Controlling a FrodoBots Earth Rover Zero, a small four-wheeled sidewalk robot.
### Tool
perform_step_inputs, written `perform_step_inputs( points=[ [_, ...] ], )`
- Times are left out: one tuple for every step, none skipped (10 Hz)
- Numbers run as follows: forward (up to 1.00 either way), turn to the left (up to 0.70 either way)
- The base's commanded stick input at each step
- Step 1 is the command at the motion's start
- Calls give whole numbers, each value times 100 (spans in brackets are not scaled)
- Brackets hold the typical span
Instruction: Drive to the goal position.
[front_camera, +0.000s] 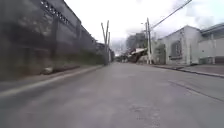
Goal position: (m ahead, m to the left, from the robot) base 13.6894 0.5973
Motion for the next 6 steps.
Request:
perform_step_inputs(
  points=[
    [100,0],
    [100,0],
    [100,0],
    [100,0],
    [100,0],
    [100,0]
  ],
)
